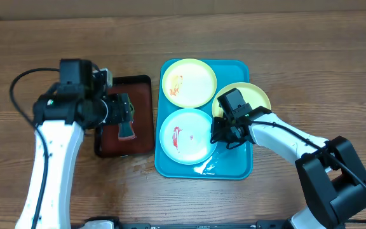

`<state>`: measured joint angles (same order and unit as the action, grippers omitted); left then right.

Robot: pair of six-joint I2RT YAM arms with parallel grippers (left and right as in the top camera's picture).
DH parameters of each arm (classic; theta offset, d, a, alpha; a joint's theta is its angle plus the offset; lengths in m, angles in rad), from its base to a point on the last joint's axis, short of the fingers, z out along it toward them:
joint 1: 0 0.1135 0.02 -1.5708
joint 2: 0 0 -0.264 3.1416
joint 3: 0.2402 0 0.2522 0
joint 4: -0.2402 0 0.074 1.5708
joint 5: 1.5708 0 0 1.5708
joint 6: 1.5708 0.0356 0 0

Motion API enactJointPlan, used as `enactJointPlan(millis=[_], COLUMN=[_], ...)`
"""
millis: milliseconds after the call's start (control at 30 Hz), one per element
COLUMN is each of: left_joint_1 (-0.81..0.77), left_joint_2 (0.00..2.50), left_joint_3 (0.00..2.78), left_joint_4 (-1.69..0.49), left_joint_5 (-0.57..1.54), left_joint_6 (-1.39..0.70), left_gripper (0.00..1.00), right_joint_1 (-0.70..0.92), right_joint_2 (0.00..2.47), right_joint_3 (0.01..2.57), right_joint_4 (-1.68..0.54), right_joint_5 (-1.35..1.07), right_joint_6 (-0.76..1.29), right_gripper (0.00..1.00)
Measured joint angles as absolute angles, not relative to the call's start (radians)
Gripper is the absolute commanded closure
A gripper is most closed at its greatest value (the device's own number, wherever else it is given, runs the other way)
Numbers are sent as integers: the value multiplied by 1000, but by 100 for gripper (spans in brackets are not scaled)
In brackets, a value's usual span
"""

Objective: Clean dirty plates on tray and stack at the side
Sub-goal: 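Reach left gripper to sponge and right gripper to white plate rim, then grasp the green-orange sponge with the left gripper and lift it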

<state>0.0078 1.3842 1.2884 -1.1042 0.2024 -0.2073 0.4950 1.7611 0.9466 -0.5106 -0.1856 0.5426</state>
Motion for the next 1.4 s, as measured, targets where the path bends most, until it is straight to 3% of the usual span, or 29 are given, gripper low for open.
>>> enactJointPlan(millis=[300,467,567,800,1133,1400], left_joint_1=[8,8,8,6,-20,-185], left_joint_2=[1713,1877,1937,1956,1889,1765], left_joint_3=[1273,1269,1268,1274,1384,1456], left_joint_4=[-1007,-919,-891,-905,-1094,-1067], left_joint_5=[114,94,89,76,78,105], left_joint_6=[-287,-317,-326,-335,-324,-321], left_gripper=[41,68,96,96,96,96], right_joint_1=[495,495,495,495,492,492], right_joint_2=[1761,1761,1761,1761,1761,1761], right_joint_3=[949,950,950,954,959,961], right_joint_4=[-519,-521,-522,-536,-555,-565], right_joint_5=[-179,-178,-178,-174,-171,-168], right_joint_6=[546,546,546,547,550,551], right_gripper=[96,96,96,96,96,96])
